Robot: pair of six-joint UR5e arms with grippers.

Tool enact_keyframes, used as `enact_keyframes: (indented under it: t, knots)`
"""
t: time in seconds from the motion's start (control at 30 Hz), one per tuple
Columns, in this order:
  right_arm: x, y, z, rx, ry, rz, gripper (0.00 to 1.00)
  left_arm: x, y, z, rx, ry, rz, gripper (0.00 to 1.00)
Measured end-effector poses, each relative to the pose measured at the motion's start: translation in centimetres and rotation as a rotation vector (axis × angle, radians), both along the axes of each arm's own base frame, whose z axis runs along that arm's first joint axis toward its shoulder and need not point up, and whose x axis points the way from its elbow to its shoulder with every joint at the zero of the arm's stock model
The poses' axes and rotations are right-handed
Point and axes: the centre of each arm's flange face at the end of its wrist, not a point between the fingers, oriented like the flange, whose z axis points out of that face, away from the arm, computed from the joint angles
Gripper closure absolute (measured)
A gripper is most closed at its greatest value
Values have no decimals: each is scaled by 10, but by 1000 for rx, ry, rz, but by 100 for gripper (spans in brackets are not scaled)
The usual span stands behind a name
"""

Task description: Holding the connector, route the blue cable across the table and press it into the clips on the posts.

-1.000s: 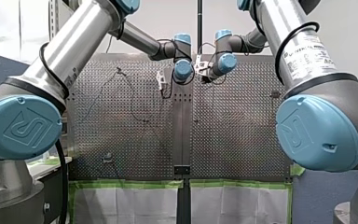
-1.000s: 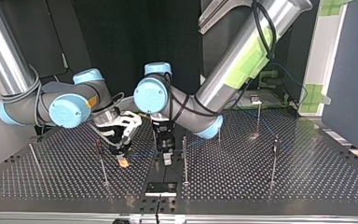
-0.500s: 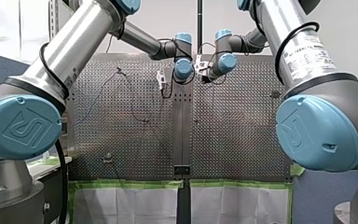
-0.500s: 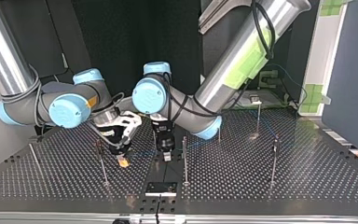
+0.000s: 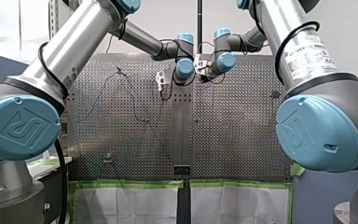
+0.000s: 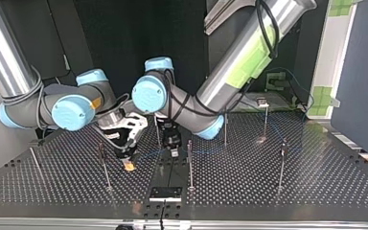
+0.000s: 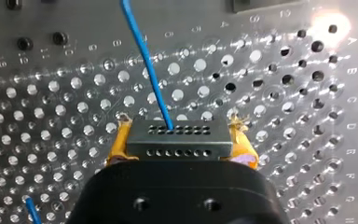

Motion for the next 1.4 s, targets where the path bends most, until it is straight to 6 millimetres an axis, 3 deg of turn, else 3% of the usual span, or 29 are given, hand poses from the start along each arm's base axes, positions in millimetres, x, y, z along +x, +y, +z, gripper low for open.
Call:
enact_keyframes:
  t: [0.2, 0.47, 0.8, 1.4]
  knots:
    - [-1, 3, 5, 0, -1, 0, 100, -14, 0, 6, -16, -17, -8, 99]
    - [-12, 25, 19, 4, 0, 1, 100, -30, 3, 13, -42, -56, -20, 99]
    - [-22, 46, 19, 20, 12, 4, 100, -51, -5, -21, -25, -31, -50, 99]
    - [-44, 68, -32, 93, 111, -25, 100, -76, -2, -88, -10, 7, -97, 99]
